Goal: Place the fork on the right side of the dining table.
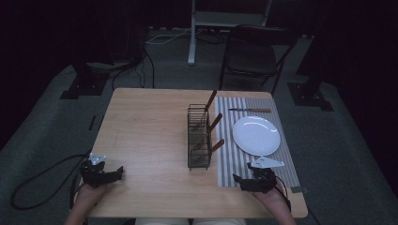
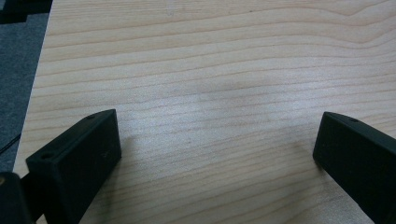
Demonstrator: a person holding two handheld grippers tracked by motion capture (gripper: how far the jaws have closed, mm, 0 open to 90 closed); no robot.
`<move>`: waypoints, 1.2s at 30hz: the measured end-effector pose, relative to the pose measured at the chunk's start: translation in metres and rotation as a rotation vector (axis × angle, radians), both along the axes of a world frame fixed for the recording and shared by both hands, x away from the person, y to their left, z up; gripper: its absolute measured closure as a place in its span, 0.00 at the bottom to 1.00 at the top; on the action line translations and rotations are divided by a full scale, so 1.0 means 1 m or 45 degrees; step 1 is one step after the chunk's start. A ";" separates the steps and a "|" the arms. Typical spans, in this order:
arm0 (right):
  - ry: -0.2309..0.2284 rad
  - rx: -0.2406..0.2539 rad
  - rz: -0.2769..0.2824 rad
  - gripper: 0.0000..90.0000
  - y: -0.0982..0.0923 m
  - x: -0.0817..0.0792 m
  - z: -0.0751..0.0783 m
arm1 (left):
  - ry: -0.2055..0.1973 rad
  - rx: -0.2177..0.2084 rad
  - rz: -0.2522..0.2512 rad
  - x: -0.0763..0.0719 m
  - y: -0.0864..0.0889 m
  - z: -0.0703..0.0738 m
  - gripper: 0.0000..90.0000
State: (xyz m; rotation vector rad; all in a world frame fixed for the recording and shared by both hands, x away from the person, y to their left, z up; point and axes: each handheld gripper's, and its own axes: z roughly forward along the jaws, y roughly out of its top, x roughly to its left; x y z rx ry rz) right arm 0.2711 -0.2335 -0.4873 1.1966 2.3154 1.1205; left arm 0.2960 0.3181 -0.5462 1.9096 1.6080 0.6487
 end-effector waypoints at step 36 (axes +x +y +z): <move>-0.175 0.117 0.040 0.46 0.062 0.014 0.053 | -0.002 -0.001 0.002 0.000 0.000 0.000 0.01</move>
